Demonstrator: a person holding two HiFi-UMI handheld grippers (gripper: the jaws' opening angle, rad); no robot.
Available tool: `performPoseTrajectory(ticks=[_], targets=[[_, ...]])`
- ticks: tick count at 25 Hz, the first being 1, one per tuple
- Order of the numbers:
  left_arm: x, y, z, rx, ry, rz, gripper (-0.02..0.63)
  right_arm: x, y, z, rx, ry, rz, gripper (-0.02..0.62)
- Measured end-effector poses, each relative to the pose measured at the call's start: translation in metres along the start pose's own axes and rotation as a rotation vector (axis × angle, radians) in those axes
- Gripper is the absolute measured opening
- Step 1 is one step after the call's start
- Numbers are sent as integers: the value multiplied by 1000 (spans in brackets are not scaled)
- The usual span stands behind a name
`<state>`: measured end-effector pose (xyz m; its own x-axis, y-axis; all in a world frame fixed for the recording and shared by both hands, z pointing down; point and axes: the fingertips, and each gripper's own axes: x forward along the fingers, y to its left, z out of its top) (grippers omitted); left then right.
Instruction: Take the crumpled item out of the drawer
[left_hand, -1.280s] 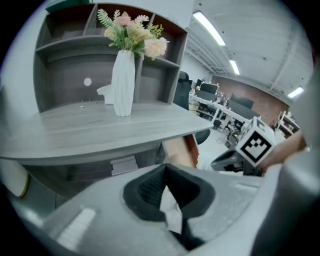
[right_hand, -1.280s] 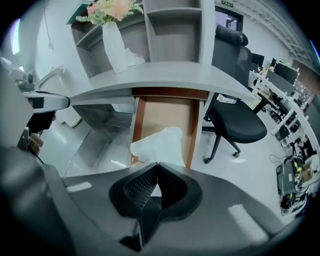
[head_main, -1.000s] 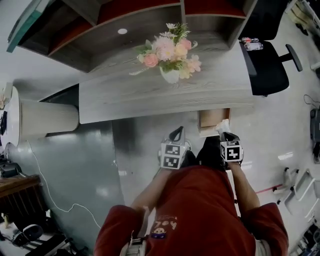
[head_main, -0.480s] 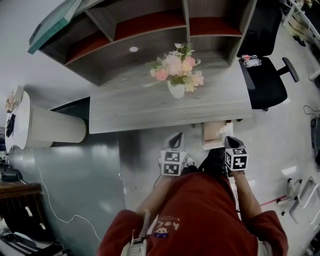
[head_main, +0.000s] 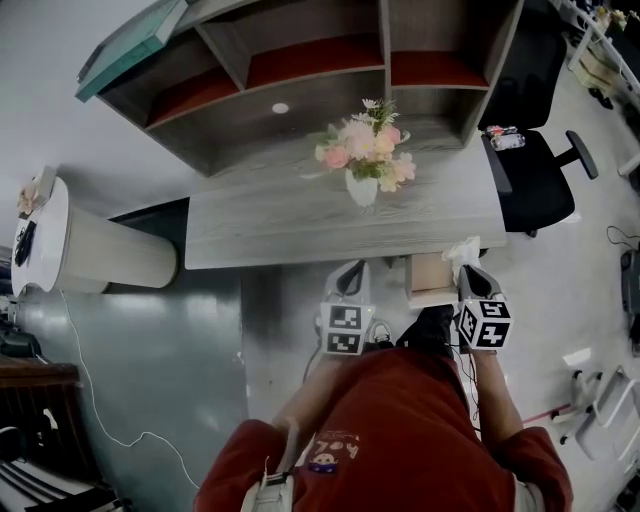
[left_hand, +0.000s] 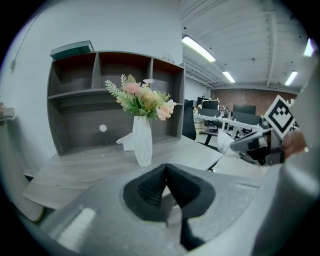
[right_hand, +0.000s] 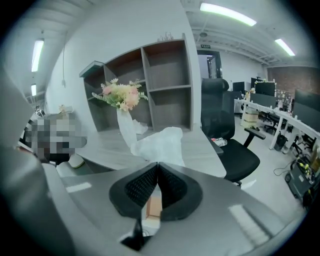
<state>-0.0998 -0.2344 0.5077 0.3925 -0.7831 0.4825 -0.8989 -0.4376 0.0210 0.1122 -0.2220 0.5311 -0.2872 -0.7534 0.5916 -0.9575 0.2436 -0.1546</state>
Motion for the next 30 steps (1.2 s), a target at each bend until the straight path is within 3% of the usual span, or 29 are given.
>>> performPoseTrajectory(ticks=[5, 30], targets=[[-9, 9, 11, 48, -40, 41, -3, -6, 4, 18, -12, -90, -8, 3], [-17, 17, -2, 7, -29, 54, -3, -3, 11, 12, -40, -71, -11, 3]])
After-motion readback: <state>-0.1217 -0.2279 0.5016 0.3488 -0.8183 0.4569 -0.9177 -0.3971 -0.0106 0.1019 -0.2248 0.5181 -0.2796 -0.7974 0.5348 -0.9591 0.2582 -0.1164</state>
